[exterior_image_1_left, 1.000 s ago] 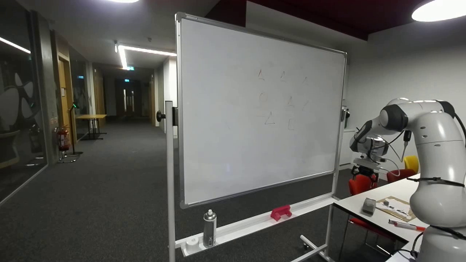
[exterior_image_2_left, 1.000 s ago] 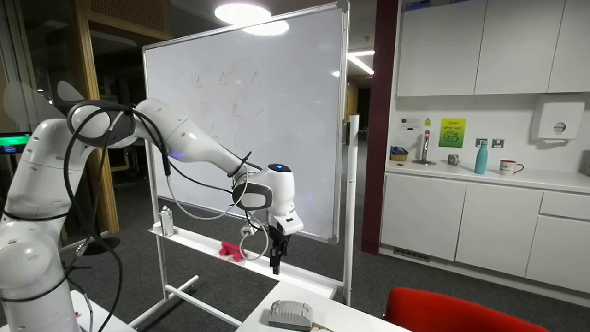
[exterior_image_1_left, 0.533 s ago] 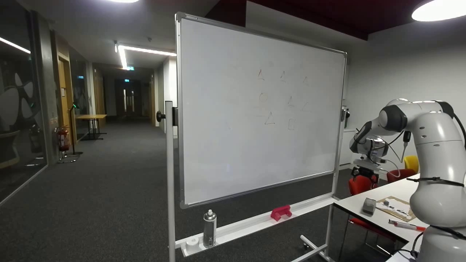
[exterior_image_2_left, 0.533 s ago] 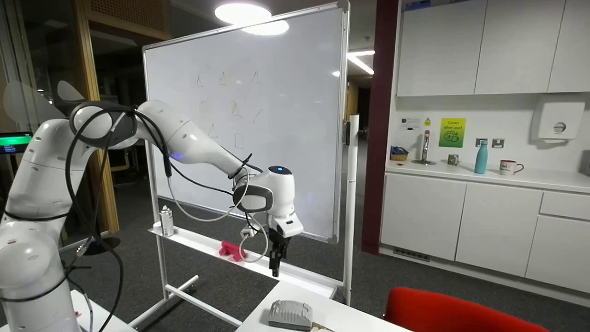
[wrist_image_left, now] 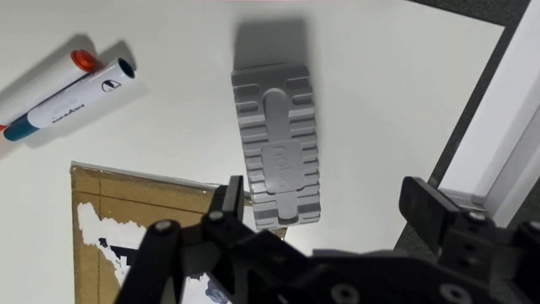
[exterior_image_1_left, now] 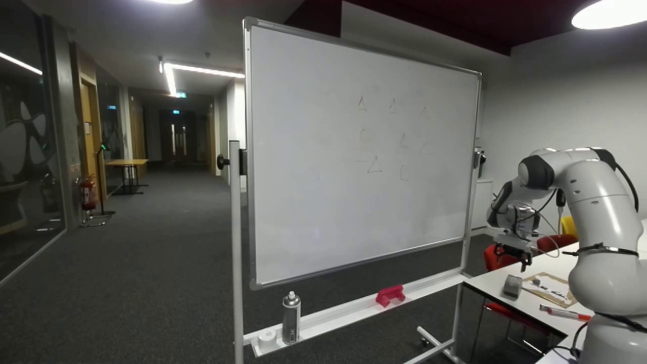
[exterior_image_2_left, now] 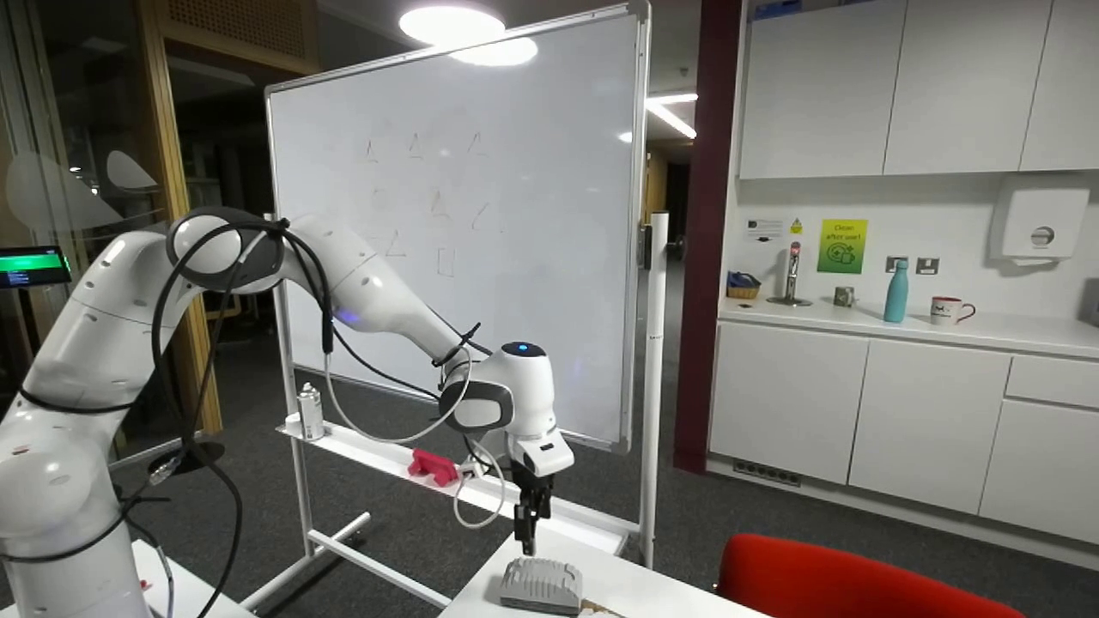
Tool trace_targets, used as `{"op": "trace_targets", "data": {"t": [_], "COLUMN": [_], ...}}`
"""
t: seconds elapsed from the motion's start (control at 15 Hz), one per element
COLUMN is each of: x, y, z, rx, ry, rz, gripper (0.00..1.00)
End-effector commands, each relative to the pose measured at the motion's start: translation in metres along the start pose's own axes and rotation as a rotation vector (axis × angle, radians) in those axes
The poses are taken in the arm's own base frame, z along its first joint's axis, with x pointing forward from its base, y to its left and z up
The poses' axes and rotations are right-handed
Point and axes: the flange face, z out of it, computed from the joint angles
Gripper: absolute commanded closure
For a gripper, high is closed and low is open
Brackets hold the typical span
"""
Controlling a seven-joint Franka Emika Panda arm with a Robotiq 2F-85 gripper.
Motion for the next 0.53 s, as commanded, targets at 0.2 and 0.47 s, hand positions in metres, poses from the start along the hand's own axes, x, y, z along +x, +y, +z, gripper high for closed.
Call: {"op": "trace_targets", "data": {"t": [0.2, 0.47], "x": [0.013, 0.013], "y": [-0.001, 0.002], "z": [0.035, 0.046], "rx": [-0.059, -0.109], "ry": [0.081, 0.070], "rz": [-0.070, -0.101], "gripper": [0.00, 0.00]}}
